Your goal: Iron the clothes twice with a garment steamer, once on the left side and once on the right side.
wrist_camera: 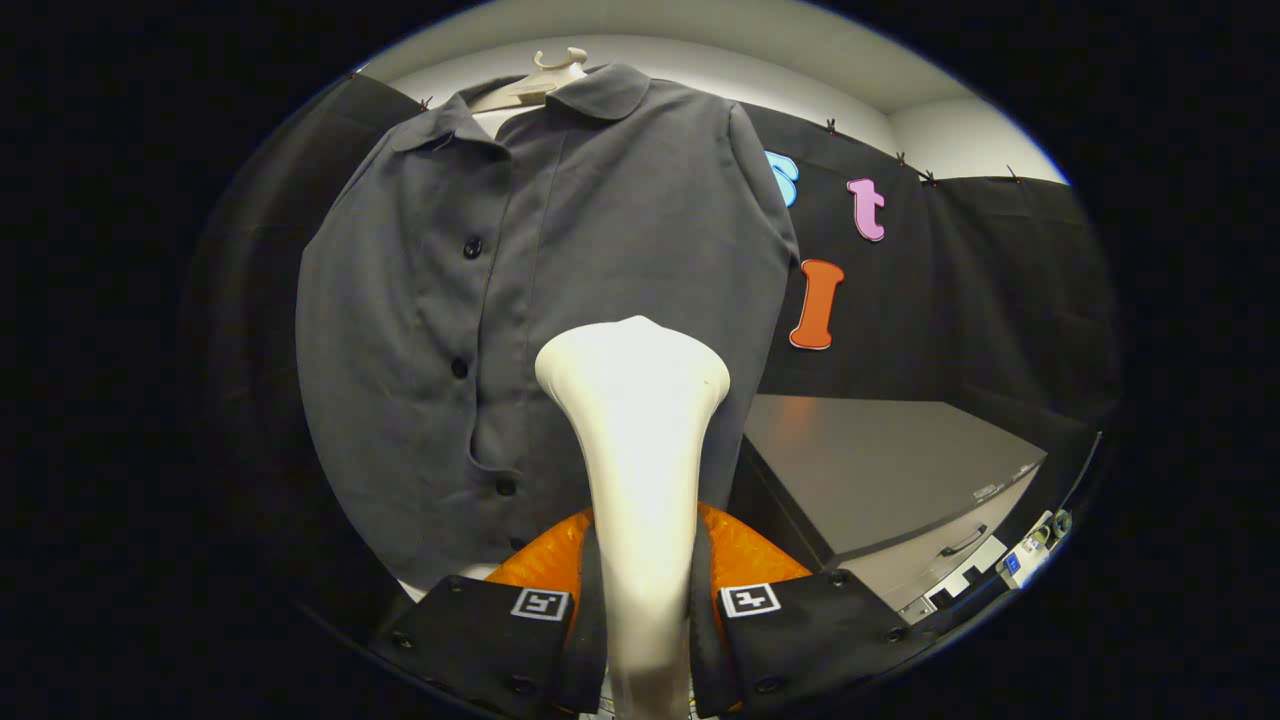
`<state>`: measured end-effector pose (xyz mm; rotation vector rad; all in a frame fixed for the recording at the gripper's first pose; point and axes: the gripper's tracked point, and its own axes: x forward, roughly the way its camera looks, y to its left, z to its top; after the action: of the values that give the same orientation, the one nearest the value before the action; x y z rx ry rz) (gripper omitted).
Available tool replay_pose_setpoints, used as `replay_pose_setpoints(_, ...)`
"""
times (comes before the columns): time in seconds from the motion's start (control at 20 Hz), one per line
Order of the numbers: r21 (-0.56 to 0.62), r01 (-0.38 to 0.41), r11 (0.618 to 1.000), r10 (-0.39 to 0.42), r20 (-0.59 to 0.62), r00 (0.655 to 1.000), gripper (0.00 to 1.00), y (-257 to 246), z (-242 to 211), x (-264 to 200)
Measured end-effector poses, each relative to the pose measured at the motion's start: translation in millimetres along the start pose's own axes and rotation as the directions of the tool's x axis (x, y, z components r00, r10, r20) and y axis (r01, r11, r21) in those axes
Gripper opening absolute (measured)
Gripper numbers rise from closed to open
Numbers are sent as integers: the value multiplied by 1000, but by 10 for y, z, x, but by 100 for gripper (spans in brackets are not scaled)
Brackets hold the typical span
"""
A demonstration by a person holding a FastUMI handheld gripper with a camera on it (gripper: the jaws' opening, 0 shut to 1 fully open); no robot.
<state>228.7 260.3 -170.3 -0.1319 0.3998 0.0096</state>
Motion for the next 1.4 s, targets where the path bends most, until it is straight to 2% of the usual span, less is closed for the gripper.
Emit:
replay_pose_setpoints(0.45,-22,-17,1000,13,-175,984,41,92,-1082,-142)
replay_pose_setpoints(0.65,-7,-18,1000,16,-202,979,42,86,-1182,-271)
replay_pose_setpoints(0.8,-5,-13,1000,13,-126,992,41,77,-773,-467)
replay_pose_setpoints(1.0,18,-31,999,31,27,999,41,172,145,-683)
replay_pose_setpoints(1.2,5,-70,998,68,173,982,41,467,1049,-800)
replay_pose_setpoints(1.4,-8,-139,990,137,247,959,41,906,1587,-797)
